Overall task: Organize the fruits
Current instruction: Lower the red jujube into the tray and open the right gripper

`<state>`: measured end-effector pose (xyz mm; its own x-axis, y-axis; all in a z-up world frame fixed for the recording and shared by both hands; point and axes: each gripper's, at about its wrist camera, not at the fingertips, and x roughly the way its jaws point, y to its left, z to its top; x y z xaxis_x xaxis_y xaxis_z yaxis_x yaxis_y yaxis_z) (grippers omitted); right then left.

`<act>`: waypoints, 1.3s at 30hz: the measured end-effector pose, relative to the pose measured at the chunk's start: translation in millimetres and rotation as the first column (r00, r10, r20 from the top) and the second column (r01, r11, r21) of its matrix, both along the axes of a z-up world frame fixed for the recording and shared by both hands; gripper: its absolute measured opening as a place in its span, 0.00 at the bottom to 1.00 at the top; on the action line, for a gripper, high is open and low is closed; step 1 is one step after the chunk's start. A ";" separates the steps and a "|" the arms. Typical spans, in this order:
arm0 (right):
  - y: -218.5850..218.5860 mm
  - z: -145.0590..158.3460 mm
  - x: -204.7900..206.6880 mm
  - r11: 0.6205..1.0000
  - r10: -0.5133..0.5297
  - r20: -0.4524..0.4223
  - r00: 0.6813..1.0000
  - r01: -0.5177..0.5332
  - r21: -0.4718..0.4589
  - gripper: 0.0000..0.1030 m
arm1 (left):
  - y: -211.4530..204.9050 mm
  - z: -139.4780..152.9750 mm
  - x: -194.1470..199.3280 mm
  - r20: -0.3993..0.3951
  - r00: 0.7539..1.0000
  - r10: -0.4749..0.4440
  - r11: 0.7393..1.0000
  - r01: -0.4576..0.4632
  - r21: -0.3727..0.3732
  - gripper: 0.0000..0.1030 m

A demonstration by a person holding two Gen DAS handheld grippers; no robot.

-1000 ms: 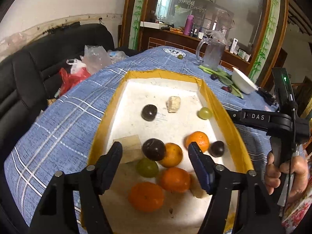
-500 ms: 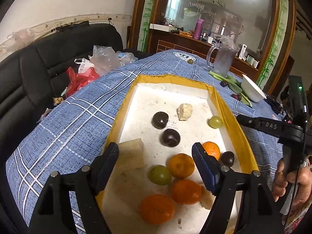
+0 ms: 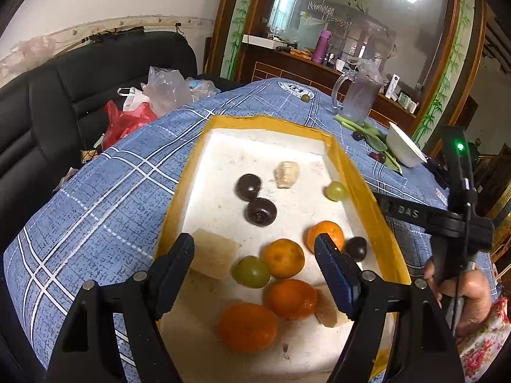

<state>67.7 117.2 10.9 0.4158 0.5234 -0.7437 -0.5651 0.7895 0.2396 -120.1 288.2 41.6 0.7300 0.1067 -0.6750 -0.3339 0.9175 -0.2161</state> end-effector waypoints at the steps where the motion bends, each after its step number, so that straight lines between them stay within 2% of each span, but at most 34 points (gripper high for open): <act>1: -0.4 -1.9 3.4 1.000 0.000 -0.014 1.000 0.001 0.011 0.36 | -0.5 0.4 0.6 0.001 1.000 0.000 1.000 0.000 0.001 0.75; 3: -3.0 -5.8 7.6 0.999 0.002 -0.041 0.999 0.000 0.035 0.34 | -1.0 0.0 2.3 0.003 1.000 0.005 1.000 -0.005 0.003 0.76; 4: -4.2 -7.4 8.6 0.999 0.007 -0.053 0.999 -0.004 0.044 0.22 | -1.1 -0.5 2.8 0.004 1.000 0.007 1.000 -0.007 0.005 0.77; 9: -8.3 -9.8 7.4 0.998 0.022 -0.090 0.996 -0.017 0.066 0.22 | 0.2 -2.5 3.9 0.000 1.000 0.021 1.000 -0.021 0.007 0.78; 13: -18.1 -6.3 0.9 0.998 -0.014 -0.076 0.997 0.019 0.067 0.22 | 4.0 -2.1 3.5 0.002 1.000 0.020 1.000 -0.020 -0.014 0.78; 17: -35.0 16.9 -8.1 0.992 -0.078 -0.021 0.997 0.080 0.100 0.22 | 5.8 -1.8 1.9 0.005 1.000 0.020 0.999 -0.020 -0.035 0.78; 21: -27.7 50.1 -30.1 0.987 -0.015 0.025 1.000 0.011 0.159 0.22 | 5.0 -0.7 -0.5 0.005 1.000 0.030 0.999 -0.030 -0.041 0.78; 24: 2.3 53.2 -44.6 0.993 0.055 0.050 0.997 -0.060 0.098 0.23 | 4.9 2.6 -5.0 0.007 0.999 0.040 0.999 -0.040 -0.030 0.78; 28: 27.8 38.9 -50.5 0.997 0.073 0.043 0.996 -0.075 0.031 0.23 | 6.6 7.8 -11.5 0.014 0.999 0.050 0.999 -0.050 -0.012 0.78; 30: 30.4 34.2 -51.0 0.997 0.071 0.022 0.997 -0.072 0.039 0.31 | 8.4 9.3 -13.9 0.016 0.998 0.055 0.998 -0.055 -0.008 0.78; 31: 29.5 34.5 -52.6 0.997 0.066 0.027 0.997 -0.067 0.042 0.43 | 9.0 9.5 -15.5 0.018 0.998 0.057 0.998 -0.057 -0.009 0.78; 32: 28.5 36.1 -55.1 0.997 0.062 0.040 0.997 -0.063 0.043 0.48 | 9.4 9.5 -16.1 0.018 0.998 0.058 0.998 -0.058 -0.011 0.78; 36: 21.7 45.4 -65.6 0.999 0.042 0.096 0.995 -0.044 0.020 0.52 | 8.0 10.3 -17.7 0.018 0.998 0.054 0.998 -0.054 -0.012 0.78; 39: 7.9 55.7 -78.2 0.999 0.013 0.144 0.989 -0.017 0.029 0.66 | 0.3 16.7 -22.5 0.036 0.998 0.060 0.998 -0.061 0.030 0.78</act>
